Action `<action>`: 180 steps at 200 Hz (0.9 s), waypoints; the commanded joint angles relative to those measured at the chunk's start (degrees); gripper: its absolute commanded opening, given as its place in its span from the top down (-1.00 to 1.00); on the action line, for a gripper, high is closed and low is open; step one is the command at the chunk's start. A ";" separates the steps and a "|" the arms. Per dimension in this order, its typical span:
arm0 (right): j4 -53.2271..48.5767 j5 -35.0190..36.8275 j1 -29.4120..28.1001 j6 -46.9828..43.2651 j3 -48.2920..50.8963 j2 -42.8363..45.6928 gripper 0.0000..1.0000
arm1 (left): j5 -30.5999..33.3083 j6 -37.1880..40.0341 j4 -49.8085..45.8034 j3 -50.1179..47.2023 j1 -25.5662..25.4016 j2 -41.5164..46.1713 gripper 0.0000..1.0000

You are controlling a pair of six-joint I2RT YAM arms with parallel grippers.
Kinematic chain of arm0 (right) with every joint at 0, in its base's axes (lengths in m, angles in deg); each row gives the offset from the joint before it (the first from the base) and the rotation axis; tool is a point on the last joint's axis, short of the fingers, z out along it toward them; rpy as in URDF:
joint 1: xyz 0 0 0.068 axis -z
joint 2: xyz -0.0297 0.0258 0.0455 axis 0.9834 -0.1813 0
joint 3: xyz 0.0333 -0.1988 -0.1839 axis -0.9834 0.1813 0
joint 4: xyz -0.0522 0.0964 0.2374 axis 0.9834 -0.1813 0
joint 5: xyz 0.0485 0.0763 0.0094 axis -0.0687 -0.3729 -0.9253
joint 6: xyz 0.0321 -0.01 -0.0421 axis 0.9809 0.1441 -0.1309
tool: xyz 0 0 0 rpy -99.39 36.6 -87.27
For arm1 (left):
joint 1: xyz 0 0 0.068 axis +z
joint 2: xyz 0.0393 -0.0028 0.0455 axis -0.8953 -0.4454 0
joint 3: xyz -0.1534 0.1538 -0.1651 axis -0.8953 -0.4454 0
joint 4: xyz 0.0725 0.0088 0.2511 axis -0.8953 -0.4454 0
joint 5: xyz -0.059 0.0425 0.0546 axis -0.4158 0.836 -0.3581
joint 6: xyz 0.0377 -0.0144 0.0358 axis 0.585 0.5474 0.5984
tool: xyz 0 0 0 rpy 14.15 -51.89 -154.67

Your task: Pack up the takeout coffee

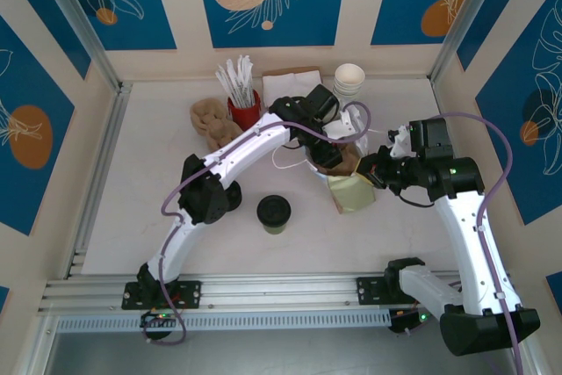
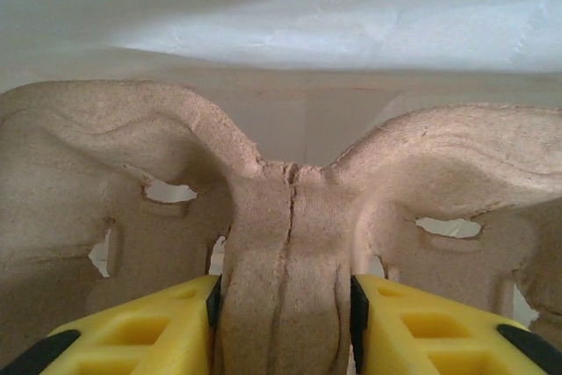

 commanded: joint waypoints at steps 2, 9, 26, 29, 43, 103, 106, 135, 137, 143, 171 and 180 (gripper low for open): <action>-1.76 -2.66 0.55 -0.93 -0.02 1.20 0.82 | -1.84 -0.85 0.01 2.02 -0.70 -1.65 -0.01; -1.81 -2.70 0.66 -0.92 0.01 1.30 0.81 | -2.04 -1.17 0.22 2.09 -0.67 -1.44 -0.09; -1.93 -2.70 0.81 -1.03 0.08 1.47 0.82 | -2.26 -1.72 0.81 2.35 -0.66 -0.51 -0.30; -1.94 -2.70 0.89 -1.04 0.07 1.50 0.81 | -2.30 -1.79 0.76 2.48 -0.69 -0.37 -0.33; -2.03 -2.64 1.07 -1.03 0.09 1.61 0.82 | -2.44 -2.07 0.76 3.04 -0.69 0.62 -0.46; -1.99 -2.70 1.91 -0.95 0.04 1.93 0.81 | -3.18 -2.44 0.58 3.84 -0.71 5.61 -0.73; -1.96 -2.70 1.95 -0.91 0.05 1.99 0.81 | -3.22 -2.49 0.58 3.85 -0.71 5.86 -0.74; -1.51 -2.86 2.22 -0.51 0.03 2.00 0.73 | -3.62 -3.27 1.08 4.33 -0.71 8.06 -0.80; -1.44 -2.87 2.22 -0.45 0.08 2.00 0.72 | -3.63 -3.38 1.17 4.43 -0.71 8.14 -0.81; -1.39 -2.83 2.28 -0.36 0.05 1.99 0.69 | -3.60 -3.72 1.35 4.68 -0.71 8.59 -0.83; -0.54 -3.25 2.44 0.44 -0.05 1.96 0.58 | -3.88 -6.11 1.46 7.91 -0.66 9.59 -0.87; -0.36 -3.45 2.48 0.63 -0.08 1.96 0.54 | -3.91 -6.90 1.59 9.03 -0.67 10.00 -0.87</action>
